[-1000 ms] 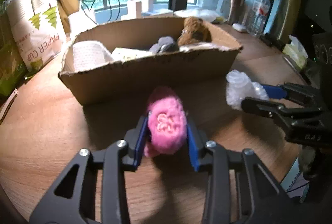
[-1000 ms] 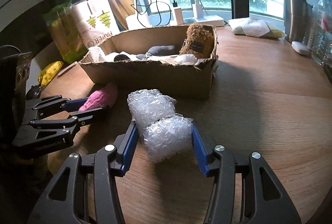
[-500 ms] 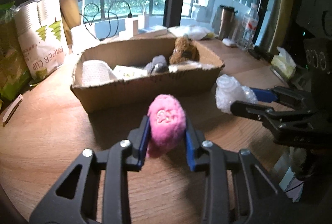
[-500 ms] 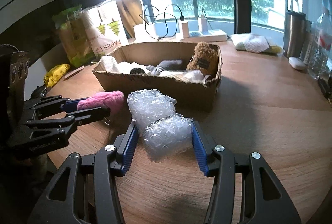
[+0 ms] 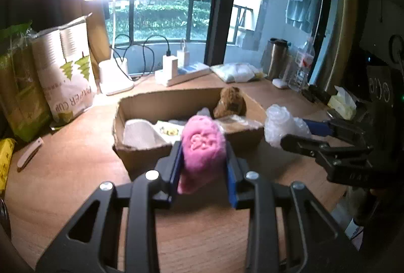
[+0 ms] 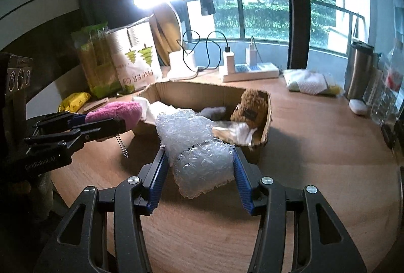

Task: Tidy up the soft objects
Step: 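Carry the pink plush over the box with the left tool while the right tool carries the bubble wrap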

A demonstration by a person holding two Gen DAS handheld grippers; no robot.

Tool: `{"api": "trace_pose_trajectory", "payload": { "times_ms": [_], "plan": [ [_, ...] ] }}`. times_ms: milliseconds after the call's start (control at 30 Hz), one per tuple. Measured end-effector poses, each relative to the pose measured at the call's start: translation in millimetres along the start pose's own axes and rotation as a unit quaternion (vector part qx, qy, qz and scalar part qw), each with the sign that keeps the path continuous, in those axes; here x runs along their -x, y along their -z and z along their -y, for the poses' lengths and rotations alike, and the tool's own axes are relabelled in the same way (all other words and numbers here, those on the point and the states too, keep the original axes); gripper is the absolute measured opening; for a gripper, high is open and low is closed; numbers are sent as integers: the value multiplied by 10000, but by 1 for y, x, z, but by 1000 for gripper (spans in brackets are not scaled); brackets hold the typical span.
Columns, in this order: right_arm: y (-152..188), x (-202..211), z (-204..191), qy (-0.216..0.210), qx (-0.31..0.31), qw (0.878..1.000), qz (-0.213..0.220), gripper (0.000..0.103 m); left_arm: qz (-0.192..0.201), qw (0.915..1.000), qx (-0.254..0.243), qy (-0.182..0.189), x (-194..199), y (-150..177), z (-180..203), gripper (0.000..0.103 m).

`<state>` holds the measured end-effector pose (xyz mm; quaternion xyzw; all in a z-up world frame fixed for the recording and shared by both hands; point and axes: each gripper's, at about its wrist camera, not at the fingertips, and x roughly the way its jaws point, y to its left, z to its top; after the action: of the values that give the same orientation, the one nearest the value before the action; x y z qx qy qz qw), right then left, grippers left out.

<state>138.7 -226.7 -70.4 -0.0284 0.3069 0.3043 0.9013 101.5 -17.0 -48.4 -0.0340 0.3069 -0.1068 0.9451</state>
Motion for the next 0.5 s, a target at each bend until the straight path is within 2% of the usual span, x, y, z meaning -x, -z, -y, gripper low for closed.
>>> {"api": "trace_pose_trajectory", "payload": {
  "times_ms": [367,500],
  "plan": [
    [-31,-12,0,-21,178,9997,147,53,225,9997,38,-7,-13,-27,-17,31],
    [-42,-23,1,-99,209,9996,184,53,319,9993,128,141,-20,-36,-26,31]
  ]
}}
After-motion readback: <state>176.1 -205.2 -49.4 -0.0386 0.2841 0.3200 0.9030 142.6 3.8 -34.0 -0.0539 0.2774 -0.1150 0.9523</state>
